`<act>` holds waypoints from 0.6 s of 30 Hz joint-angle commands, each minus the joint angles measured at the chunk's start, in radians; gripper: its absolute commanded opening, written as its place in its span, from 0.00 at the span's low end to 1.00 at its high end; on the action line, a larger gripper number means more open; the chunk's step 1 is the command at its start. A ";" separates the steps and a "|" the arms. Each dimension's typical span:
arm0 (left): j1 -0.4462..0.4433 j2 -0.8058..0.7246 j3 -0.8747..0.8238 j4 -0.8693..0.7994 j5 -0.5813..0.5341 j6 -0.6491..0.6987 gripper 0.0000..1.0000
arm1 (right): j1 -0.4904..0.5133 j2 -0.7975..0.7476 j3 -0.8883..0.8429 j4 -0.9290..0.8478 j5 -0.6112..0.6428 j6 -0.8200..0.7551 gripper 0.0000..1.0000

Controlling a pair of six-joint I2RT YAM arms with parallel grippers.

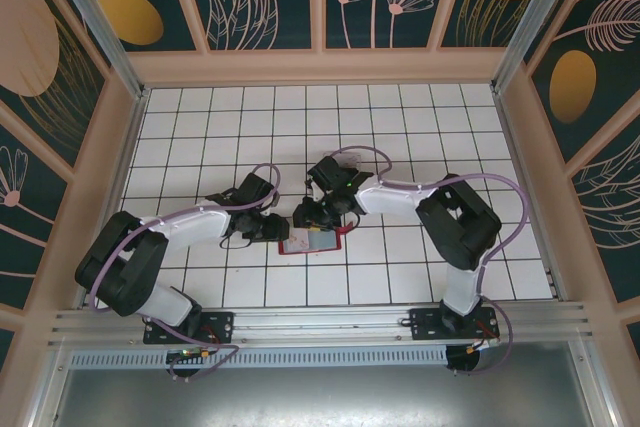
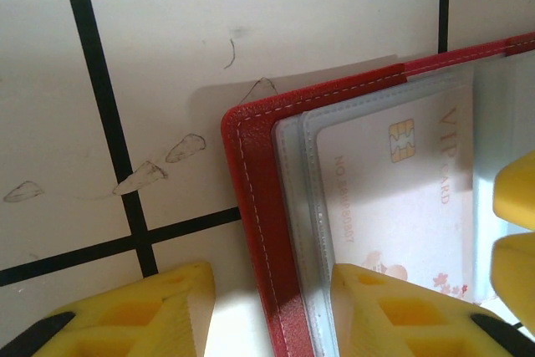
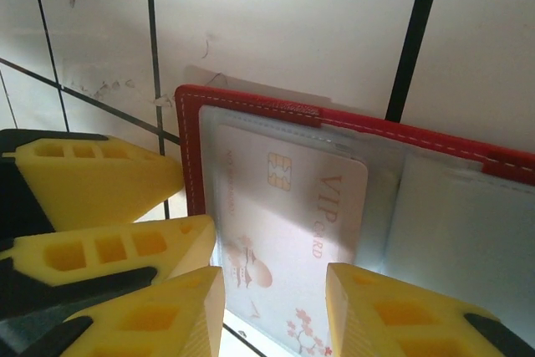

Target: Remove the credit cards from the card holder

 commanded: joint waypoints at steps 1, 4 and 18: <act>-0.009 0.017 -0.025 -0.038 -0.003 0.001 0.43 | -0.008 0.026 -0.003 0.025 -0.026 -0.008 0.38; -0.008 0.022 -0.024 -0.039 -0.002 0.001 0.43 | -0.008 0.036 -0.001 0.029 -0.030 -0.009 0.38; -0.009 0.035 -0.016 -0.052 -0.011 0.013 0.43 | -0.007 0.020 0.044 -0.110 0.088 -0.040 0.36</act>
